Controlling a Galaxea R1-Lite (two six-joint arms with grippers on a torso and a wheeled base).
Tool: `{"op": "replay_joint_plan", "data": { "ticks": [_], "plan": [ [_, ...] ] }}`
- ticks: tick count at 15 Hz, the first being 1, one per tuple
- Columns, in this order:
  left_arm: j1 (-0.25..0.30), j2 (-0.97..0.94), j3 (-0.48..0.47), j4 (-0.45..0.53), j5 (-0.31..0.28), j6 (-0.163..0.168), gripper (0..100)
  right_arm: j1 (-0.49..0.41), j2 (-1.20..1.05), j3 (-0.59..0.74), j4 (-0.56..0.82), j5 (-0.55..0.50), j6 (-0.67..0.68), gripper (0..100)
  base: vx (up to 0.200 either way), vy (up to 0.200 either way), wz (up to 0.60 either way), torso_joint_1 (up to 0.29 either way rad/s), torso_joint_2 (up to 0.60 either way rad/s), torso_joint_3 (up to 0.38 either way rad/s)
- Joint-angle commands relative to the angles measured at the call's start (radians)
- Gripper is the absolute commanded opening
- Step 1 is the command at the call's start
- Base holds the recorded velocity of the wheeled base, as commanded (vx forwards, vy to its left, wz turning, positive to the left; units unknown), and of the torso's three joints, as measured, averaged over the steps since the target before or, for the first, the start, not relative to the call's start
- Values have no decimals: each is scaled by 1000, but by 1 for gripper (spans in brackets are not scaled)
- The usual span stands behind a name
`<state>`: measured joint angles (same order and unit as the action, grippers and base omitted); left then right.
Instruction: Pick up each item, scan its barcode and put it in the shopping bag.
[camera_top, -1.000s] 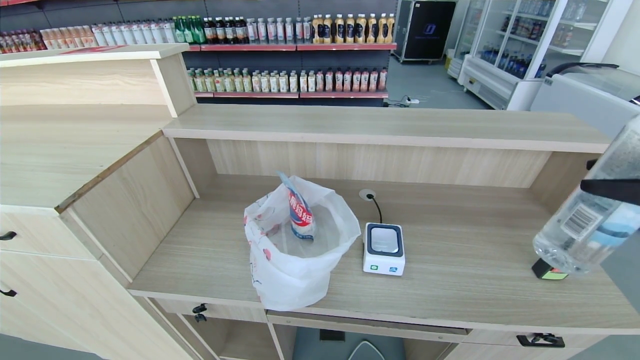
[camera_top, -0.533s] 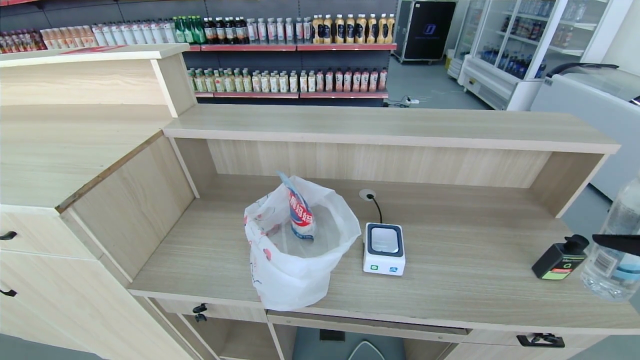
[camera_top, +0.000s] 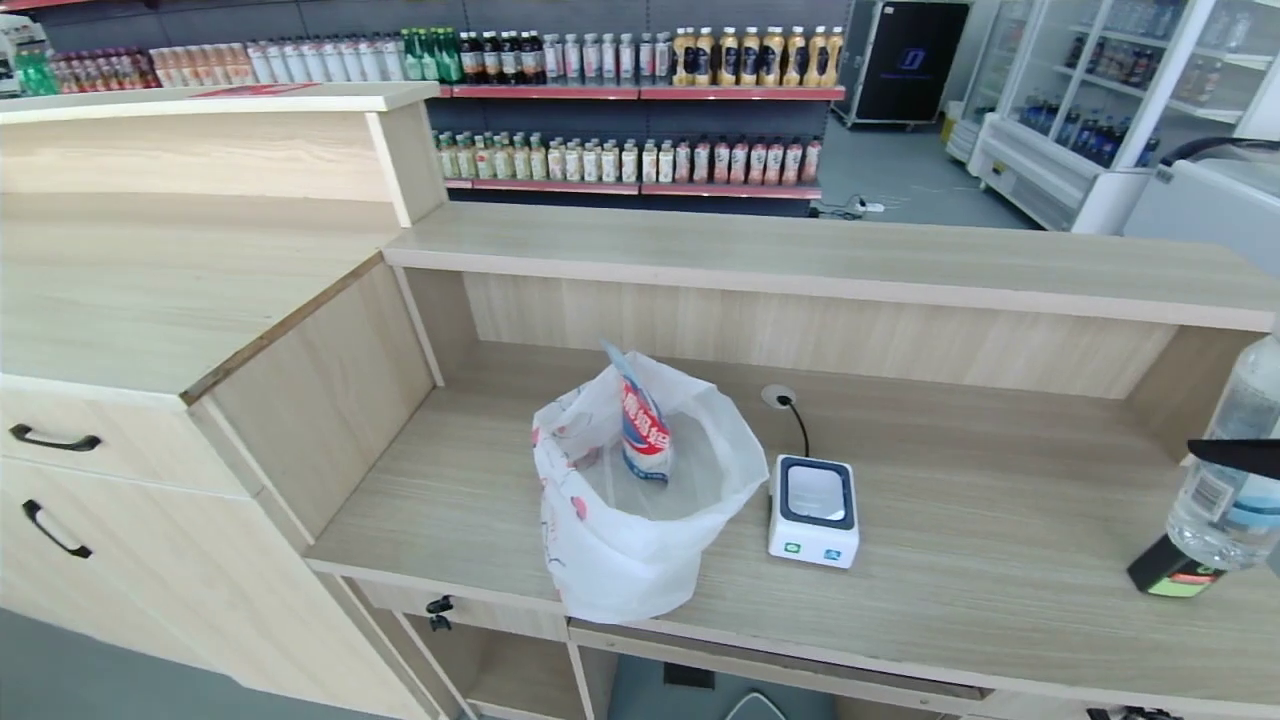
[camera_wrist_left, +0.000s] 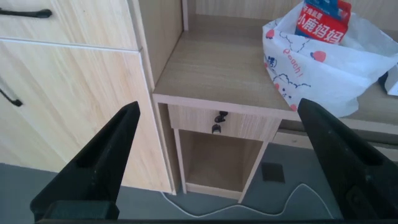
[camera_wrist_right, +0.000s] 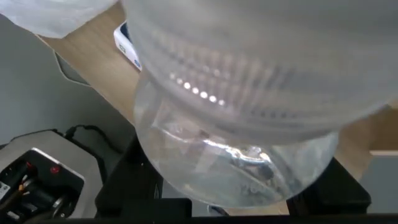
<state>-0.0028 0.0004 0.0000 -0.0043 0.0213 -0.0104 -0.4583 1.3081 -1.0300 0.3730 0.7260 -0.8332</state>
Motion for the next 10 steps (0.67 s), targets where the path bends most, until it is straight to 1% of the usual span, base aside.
{"op": "replay_joint_plan", "data": {
  "ticks": [1, 2, 5, 8, 9, 10],
  "plan": [
    [0, 0, 0, 0, 0, 0, 100, 20, 48, -24, -51, 0, 8, 0, 0, 0, 600, 17, 12, 2],
    [0, 0, 0, 0, 2, 0, 100, 32, 62, -24, -86, 0, 9, 0, 0, 0, 600, 7, 2, 2],
    [0, 0, 0, 0, 0, 0, 100, 66, 132, -24, -123, 3, -4, 0, 0, 0, 0, 0, 0, 0],
    [0, 0, 0, -2, 0, 0, 100, 113, 272, -27, -321, 13, -72, 0, 0, 0, 0, 0, 0, 0],
    [0, 0, 0, 0, 2, 0, 100, 132, 312, -27, -387, 58, -73, 0, 0, 0, 0, 0, 0, 0],
    [0, 0, 0, -2, 0, 0, 100, 148, 353, -28, -447, 124, -73, 0, 0, 0, 0, 0, 0, 0]
  ]
}}
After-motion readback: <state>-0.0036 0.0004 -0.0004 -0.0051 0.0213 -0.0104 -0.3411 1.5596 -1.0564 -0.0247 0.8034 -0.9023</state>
